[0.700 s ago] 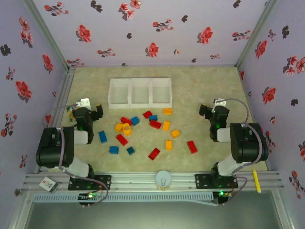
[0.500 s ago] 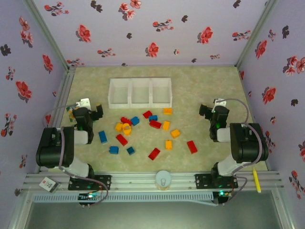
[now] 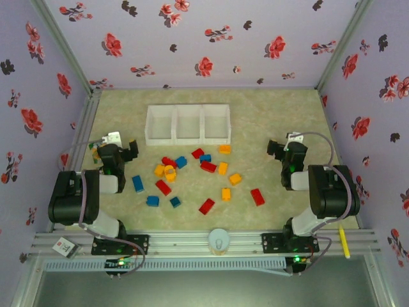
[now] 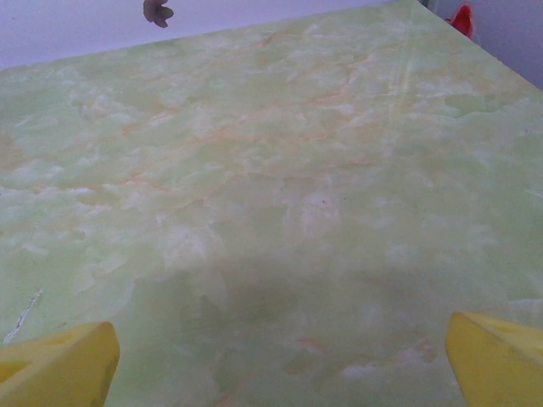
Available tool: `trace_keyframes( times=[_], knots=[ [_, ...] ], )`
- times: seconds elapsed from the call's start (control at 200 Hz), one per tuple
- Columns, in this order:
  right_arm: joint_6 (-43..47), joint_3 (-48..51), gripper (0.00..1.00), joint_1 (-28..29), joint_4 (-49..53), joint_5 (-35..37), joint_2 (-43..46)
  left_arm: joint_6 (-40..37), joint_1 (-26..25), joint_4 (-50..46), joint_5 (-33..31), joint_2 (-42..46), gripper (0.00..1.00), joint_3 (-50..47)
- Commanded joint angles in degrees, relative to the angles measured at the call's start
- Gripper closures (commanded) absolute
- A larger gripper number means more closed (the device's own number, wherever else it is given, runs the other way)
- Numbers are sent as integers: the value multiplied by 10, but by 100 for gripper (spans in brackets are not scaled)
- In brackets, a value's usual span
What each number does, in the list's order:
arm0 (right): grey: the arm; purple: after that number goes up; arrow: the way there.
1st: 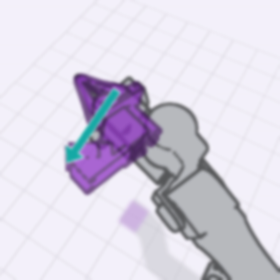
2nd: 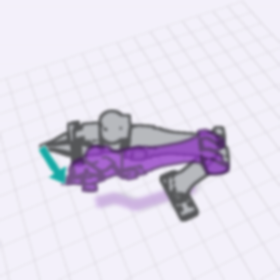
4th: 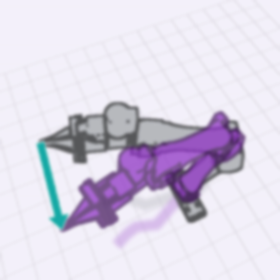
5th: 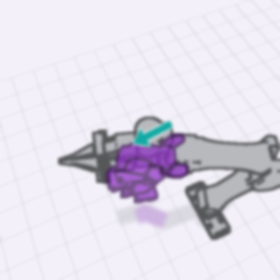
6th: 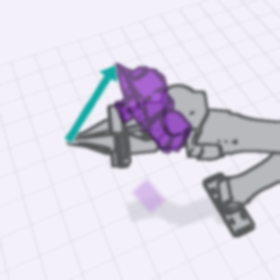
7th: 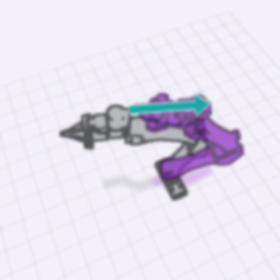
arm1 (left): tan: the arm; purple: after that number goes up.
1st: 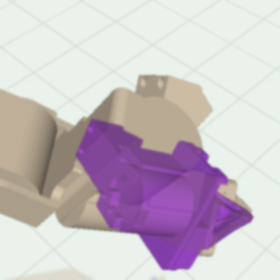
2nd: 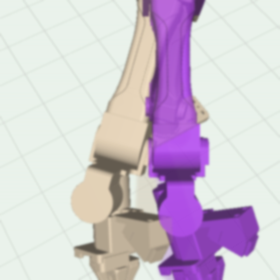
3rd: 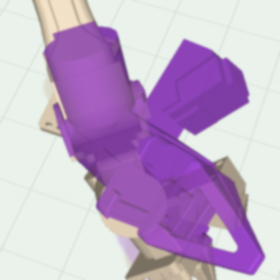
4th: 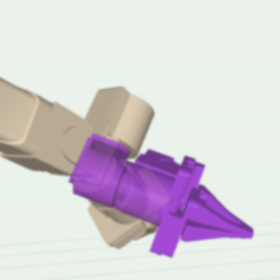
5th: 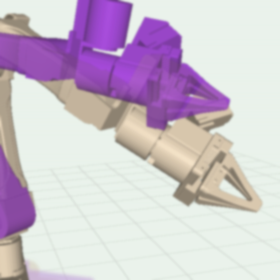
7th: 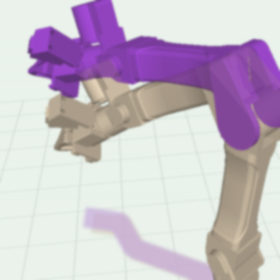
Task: Sort the legos into containers by color
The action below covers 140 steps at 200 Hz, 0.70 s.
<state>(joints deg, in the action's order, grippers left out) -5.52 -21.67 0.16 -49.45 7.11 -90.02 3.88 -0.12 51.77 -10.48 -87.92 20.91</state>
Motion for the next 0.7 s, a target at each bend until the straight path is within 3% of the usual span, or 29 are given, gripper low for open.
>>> trace_keyframes(
  times=[0.0,0.28,0.395,0.48,0.585,0.695],
  knots=[
    [6,-8,1,1,-11,6,5,-12,-4,2,-10,-5,0,11],
    [-6,-16,1,0,17,31,20,-7,-6,-25,-31,33,0,8],
    [-10,-26,1,1,66,50,60,7,-7,-153,-60,134,0,35],
    [-8,-38,1,2,123,62,109,57,-7,-312,-73,214,0,92],
    [-30,-119,1,4,335,83,183,128,-8,-501,-90,271,0,187],
    [-46,-190,1,16,471,86,244,161,-28,-592,-101,305,0,250]
  ],
)
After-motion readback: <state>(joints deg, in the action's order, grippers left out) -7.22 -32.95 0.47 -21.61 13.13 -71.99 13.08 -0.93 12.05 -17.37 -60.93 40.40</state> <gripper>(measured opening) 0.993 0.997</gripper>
